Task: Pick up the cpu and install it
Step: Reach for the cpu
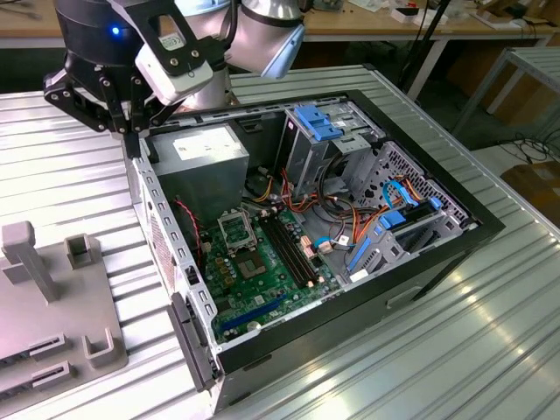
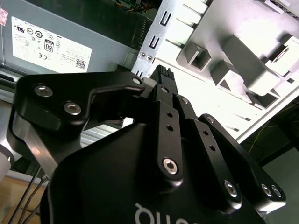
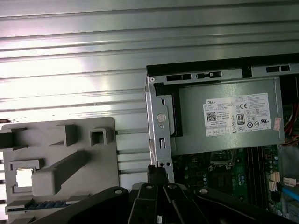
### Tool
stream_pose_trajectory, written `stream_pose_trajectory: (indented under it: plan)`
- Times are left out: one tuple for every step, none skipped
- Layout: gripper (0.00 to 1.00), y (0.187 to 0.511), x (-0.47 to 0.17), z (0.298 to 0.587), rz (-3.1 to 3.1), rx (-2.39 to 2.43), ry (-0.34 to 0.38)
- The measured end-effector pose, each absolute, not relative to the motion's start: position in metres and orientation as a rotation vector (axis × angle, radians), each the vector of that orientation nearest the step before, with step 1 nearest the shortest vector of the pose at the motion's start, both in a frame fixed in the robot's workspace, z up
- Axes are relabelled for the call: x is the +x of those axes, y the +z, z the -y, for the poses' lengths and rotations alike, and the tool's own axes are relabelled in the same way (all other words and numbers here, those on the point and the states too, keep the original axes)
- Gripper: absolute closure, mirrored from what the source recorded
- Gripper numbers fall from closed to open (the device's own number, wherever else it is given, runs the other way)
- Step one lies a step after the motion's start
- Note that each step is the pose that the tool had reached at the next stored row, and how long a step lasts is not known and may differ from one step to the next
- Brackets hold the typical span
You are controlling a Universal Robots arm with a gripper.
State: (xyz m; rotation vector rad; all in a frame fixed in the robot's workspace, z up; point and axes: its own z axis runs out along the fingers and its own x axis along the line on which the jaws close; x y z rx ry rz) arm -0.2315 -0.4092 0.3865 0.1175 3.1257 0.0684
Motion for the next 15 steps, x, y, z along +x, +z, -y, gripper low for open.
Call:
stream_pose_trajectory:
  plan:
    - [0.89, 0.3863, -0.2318, 0.4092, -3.126, 0.117, 0.068]
    - [0.89, 0.3862, -0.2321, 0.4092, -3.126, 0.117, 0.068]
    - [0.89, 0.3859, -0.2324, 0.4092, -3.127, 0.117, 0.068]
    - [0.89, 0.3856, -0.2329, 0.4092, -3.128, 0.118, 0.068]
    - [0.89, 0.3854, -0.2334, 0.4092, -3.128, 0.118, 0.068]
    - [0.89, 0.3852, -0.2338, 0.4092, -3.128, 0.118, 0.068]
    - [0.89, 0.3851, -0.2341, 0.4092, -3.129, 0.118, 0.068]
    - [0.89, 0.3849, -0.2344, 0.4092, -3.129, 0.117, 0.068]
    - [0.89, 0.3850, -0.2345, 0.4092, -3.129, 0.118, 0.068]
    - [0.89, 0.3849, -0.2346, 0.4092, -3.129, 0.118, 0.068]
    - [0.89, 0.3849, -0.2345, 0.4092, -3.129, 0.118, 0.068]
    - [0.89, 0.3849, -0.2346, 0.4092, -3.129, 0.118, 0.068]
    - [0.89, 0.3849, -0.2346, 0.4092, -3.129, 0.118, 0.068]
    - [0.89, 0.3849, -0.2346, 0.4092, -3.129, 0.118, 0.068]
    - [0.89, 0.3848, -0.2349, 0.4092, -3.129, 0.118, 0.068]
